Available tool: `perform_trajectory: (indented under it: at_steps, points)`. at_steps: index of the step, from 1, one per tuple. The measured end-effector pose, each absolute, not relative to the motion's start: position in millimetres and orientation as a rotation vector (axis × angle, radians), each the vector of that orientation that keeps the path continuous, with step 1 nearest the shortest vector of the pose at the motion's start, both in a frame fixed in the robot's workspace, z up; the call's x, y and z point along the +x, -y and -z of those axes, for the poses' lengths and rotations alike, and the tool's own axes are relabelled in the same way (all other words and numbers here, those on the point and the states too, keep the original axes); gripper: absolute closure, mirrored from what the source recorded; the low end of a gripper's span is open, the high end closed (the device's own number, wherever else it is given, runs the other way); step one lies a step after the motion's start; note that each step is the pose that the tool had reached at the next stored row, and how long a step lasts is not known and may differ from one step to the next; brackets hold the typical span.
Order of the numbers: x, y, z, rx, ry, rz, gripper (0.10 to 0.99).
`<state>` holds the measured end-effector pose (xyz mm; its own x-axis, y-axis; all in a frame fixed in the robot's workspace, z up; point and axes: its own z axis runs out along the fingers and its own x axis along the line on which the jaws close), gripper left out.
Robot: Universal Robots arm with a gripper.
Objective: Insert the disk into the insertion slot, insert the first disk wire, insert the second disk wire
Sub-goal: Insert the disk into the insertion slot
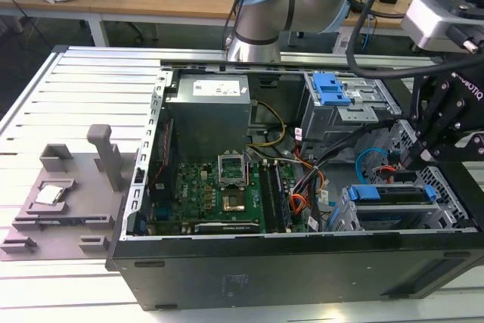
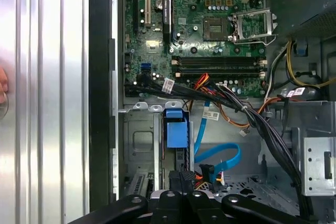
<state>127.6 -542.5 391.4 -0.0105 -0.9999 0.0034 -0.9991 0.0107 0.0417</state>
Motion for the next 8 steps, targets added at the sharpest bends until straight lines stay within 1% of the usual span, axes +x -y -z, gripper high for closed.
perform_trajectory:
  at_steps: [8]
  points:
    - [128.0,542.4,-382.1,2.187,2.210,0.042,0.980]
